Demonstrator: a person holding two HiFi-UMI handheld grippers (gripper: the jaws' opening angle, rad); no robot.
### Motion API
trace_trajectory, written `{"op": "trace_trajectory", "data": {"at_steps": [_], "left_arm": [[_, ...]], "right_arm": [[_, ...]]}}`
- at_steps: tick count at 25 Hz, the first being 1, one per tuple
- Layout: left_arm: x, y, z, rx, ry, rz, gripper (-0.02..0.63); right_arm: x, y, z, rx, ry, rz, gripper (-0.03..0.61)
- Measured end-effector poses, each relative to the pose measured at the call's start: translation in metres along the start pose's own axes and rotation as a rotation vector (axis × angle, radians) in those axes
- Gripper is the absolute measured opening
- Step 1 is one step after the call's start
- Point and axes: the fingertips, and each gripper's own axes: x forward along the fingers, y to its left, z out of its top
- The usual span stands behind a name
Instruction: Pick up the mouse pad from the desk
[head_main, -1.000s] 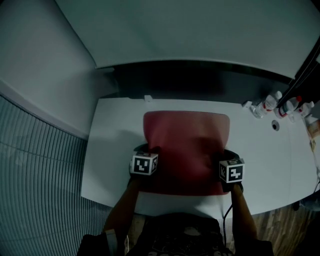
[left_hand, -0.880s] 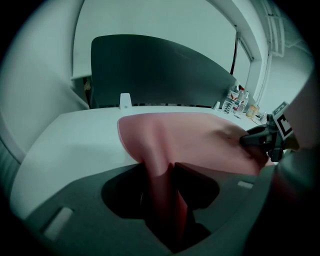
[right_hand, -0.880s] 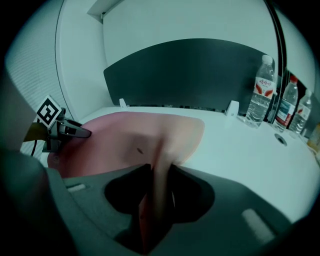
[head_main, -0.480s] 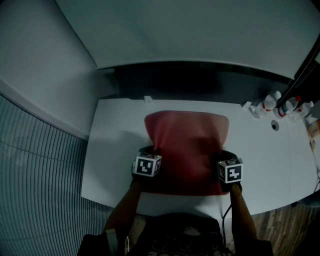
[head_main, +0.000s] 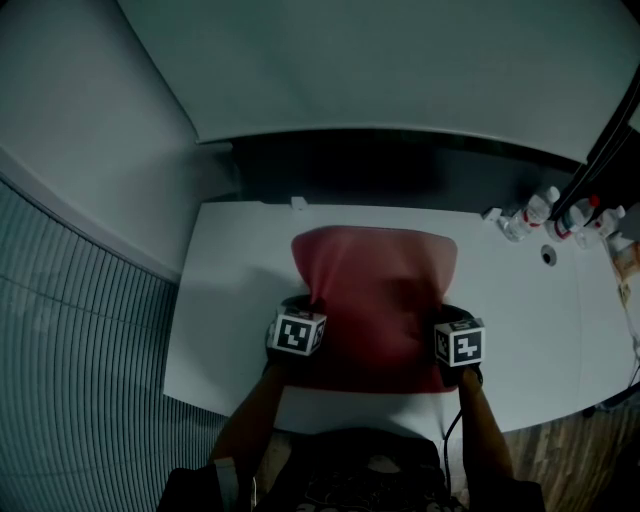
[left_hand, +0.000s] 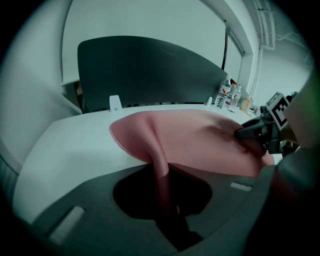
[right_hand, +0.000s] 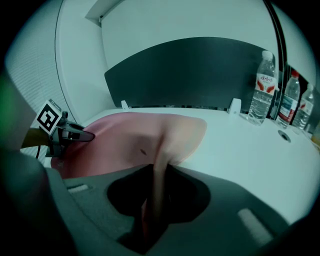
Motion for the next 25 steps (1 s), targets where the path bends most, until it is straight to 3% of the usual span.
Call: {"op": "trace_trajectory", "data": {"at_steps": [25], "left_arm": [[-0.035, -0.012, 0.024, -0.009, -0.059, -0.036, 0.049]], "right_arm": [[-0.031, 0.015, 0.022, -0.009, -0.08, -0.027, 0.072]]}}
